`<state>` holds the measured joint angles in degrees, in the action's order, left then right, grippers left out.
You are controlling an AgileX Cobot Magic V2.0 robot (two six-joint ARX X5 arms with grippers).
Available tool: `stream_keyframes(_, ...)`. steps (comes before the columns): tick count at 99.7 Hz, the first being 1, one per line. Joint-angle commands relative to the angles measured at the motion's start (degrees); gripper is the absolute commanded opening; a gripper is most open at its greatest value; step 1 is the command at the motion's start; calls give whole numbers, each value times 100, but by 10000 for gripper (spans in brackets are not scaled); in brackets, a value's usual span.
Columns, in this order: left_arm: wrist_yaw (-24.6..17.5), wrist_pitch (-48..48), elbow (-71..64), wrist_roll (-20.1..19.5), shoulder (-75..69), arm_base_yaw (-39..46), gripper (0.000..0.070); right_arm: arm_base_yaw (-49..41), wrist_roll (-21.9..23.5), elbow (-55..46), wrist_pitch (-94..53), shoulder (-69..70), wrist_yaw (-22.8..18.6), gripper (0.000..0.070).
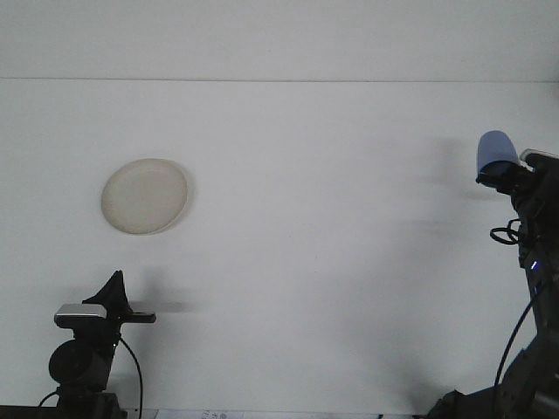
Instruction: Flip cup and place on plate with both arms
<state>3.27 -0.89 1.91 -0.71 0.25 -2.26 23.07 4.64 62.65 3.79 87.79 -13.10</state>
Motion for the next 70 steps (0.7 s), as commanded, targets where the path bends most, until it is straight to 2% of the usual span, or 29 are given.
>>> stream_keyframes(1,15,-79,-111,11,-9,0,16,-232,343,111,-684,-492,7,0)
stream_keyframes(17,15,-79,-111,11,-9,0,16,-1250,151,310,-2876,-1648,9,0)
stream_keyframes(30,15,-79,-111,11,-9,0,16,-2450,-63,916,-4828,-1851,48,0)
stream_keyframes(40,15,-79,-111,11,-9,0,16,-3440,-260,1414,-6142,-1637,448,0)
stream_keyframes(52,15,-81,-111,11,-9,0,16,-4594,-293,1794,-7084,-1235,999,0)
stream_keyframes(70,15,-79,-111,11,-9,0,16,-5851,-343,2046,-7587,-459,1325,0)
